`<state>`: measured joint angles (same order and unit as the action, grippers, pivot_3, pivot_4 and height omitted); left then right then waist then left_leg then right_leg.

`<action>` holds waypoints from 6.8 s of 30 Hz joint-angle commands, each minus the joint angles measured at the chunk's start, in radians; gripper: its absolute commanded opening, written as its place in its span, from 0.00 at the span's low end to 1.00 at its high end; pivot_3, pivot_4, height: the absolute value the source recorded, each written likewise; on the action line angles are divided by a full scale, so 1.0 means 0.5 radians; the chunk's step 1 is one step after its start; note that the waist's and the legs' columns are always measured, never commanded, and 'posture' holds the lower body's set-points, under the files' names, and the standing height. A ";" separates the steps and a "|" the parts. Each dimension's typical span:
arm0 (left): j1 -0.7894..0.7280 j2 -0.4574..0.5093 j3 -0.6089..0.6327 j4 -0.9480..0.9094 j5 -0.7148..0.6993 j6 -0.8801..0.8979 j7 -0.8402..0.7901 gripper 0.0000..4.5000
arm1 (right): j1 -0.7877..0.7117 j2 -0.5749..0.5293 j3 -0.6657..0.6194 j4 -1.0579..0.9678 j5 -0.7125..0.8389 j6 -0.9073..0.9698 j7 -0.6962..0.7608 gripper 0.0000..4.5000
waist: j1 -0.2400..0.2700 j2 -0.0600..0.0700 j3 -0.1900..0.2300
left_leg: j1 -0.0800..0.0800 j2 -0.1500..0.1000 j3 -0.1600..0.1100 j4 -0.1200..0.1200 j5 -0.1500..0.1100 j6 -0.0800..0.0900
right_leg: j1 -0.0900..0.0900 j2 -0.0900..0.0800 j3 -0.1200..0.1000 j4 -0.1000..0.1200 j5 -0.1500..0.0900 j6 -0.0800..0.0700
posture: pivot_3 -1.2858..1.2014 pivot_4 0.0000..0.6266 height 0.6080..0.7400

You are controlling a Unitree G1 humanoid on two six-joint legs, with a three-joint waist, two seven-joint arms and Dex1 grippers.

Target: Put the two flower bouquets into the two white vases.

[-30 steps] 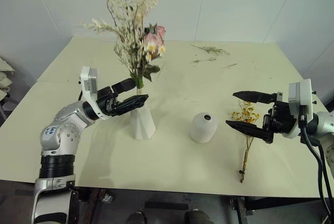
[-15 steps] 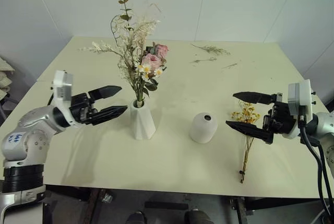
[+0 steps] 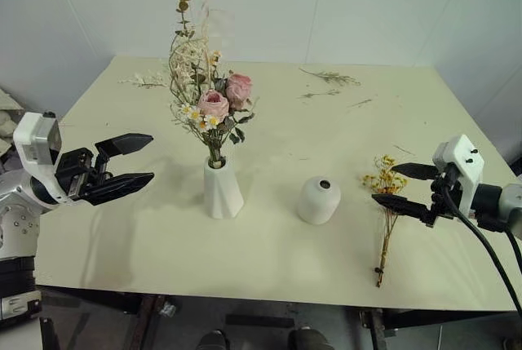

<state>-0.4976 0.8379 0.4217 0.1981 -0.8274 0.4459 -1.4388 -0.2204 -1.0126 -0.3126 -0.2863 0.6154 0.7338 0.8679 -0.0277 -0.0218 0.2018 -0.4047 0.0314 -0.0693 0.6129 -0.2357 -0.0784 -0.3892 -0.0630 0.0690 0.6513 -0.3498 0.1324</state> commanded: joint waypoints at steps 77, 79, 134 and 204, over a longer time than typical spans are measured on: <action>-0.299 -0.204 -0.163 0.287 0.030 -0.055 -0.201 1.00 | -0.736 0.499 0.623 -0.399 0.462 -0.444 -1.878 0.00 | -0.007 0.003 0.003 | -0.004 0.005 0.002 -0.005 -0.002 0.006 | -0.010 0.005 0.002 0.003 -0.003 -0.005 | 0.52 0.24 1.00; -0.313 -0.200 -0.167 0.300 0.031 -0.050 -0.202 1.00 | -0.724 0.622 0.618 -0.448 0.418 -0.522 -1.780 0.00 | -0.007 0.003 0.003 | -0.004 0.006 0.002 -0.005 -0.002 0.006 | -0.010 0.005 0.002 0.004 -0.003 -0.005 | 0.52 0.24 1.00; 0.274 0.168 -0.290 -0.632 -0.139 -0.026 -0.085 1.00 | -0.274 0.945 0.388 -0.640 0.335 -0.497 -0.834 0.00 | -0.006 0.003 0.004 | -0.002 0.005 0.002 -0.003 -0.002 0.005 | -0.008 0.004 0.002 0.008 -0.004 -0.006 | 0.52 0.24 1.00; 0.399 0.144 -0.135 -0.724 -0.081 0.086 0.057 1.00 | -0.033 1.175 0.367 -0.311 -0.006 -0.753 -0.645 0.00 | -0.007 0.003 0.004 | -0.001 0.004 0.002 -0.003 -0.002 0.005 | -0.007 0.004 0.002 0.009 -0.004 -0.006 | 0.52 0.24 1.00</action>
<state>-0.2995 0.9049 0.3343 -0.1498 -0.8654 0.5017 -1.4026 -0.2408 -0.4331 -0.1174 -0.4244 0.6105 0.3901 0.5319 -0.0310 -0.0204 0.2036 -0.4049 0.0337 -0.0685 0.6116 -0.2366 -0.0758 -0.3926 -0.0610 0.0701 0.6558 -0.3517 0.1292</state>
